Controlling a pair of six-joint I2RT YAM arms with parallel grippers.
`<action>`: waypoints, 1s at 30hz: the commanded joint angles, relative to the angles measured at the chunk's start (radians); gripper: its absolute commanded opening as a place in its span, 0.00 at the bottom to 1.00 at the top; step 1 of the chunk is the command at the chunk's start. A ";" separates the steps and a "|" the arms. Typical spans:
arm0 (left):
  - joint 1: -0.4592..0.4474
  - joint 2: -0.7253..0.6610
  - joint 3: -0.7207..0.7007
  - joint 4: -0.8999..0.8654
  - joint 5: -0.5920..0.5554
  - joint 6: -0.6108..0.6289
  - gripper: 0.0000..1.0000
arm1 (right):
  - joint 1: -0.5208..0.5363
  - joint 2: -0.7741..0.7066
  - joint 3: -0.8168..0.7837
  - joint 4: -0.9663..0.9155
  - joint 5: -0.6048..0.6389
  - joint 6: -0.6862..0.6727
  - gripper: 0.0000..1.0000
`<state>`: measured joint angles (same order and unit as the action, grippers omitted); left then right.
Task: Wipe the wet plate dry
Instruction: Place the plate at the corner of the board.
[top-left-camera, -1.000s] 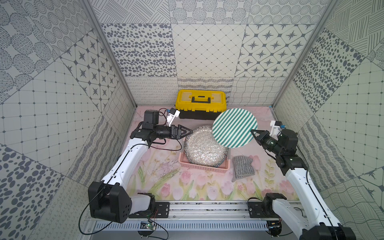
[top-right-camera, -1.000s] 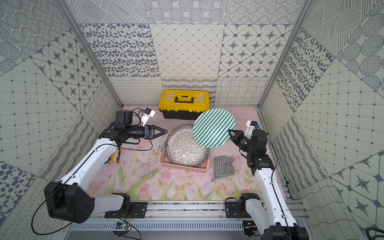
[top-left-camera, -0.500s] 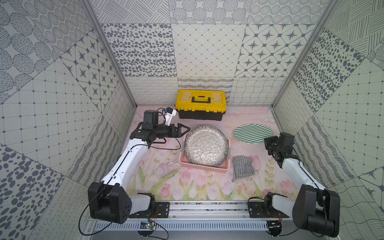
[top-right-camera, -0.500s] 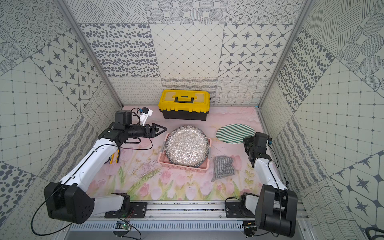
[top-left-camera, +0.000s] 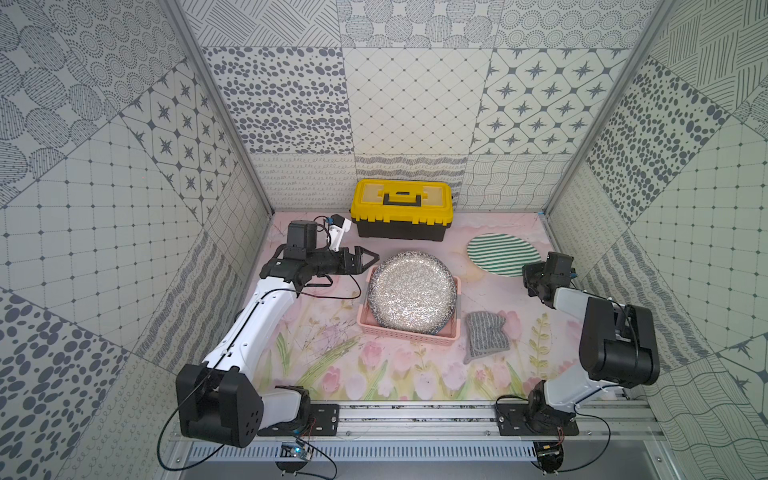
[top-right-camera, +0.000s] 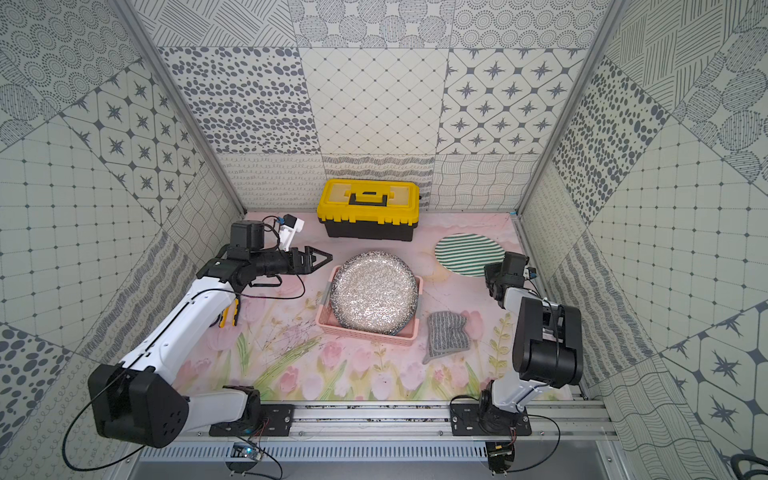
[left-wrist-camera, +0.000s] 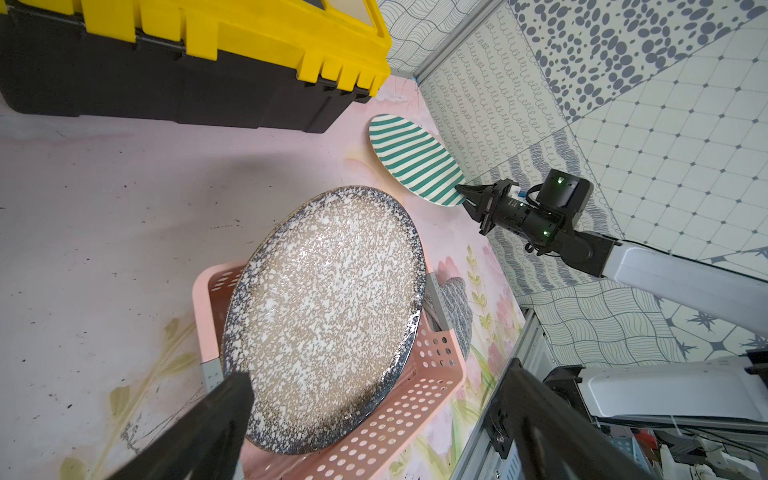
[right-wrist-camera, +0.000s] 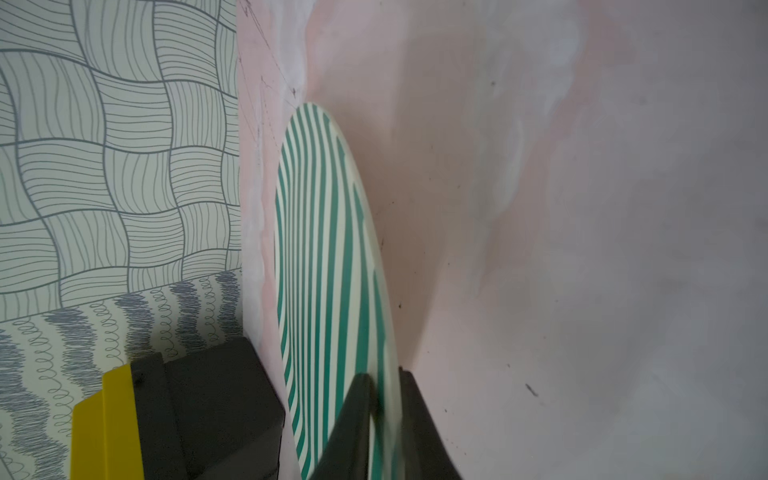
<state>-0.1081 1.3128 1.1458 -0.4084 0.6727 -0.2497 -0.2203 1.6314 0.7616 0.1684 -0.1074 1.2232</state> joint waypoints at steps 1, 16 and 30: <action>0.005 -0.002 0.000 0.038 -0.001 0.004 1.00 | -0.002 0.042 0.037 -0.036 0.000 -0.029 0.20; 0.005 0.015 0.058 -0.100 -0.201 0.183 1.00 | -0.004 -0.113 0.018 -0.239 0.016 -0.161 0.81; 0.005 0.035 -0.137 -0.263 -0.250 0.489 0.87 | 0.375 -0.314 0.185 -0.400 -0.198 -0.623 0.84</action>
<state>-0.1032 1.3365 1.0595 -0.5644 0.4419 0.0589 0.0452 1.3220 0.8921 -0.1970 -0.2375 0.7845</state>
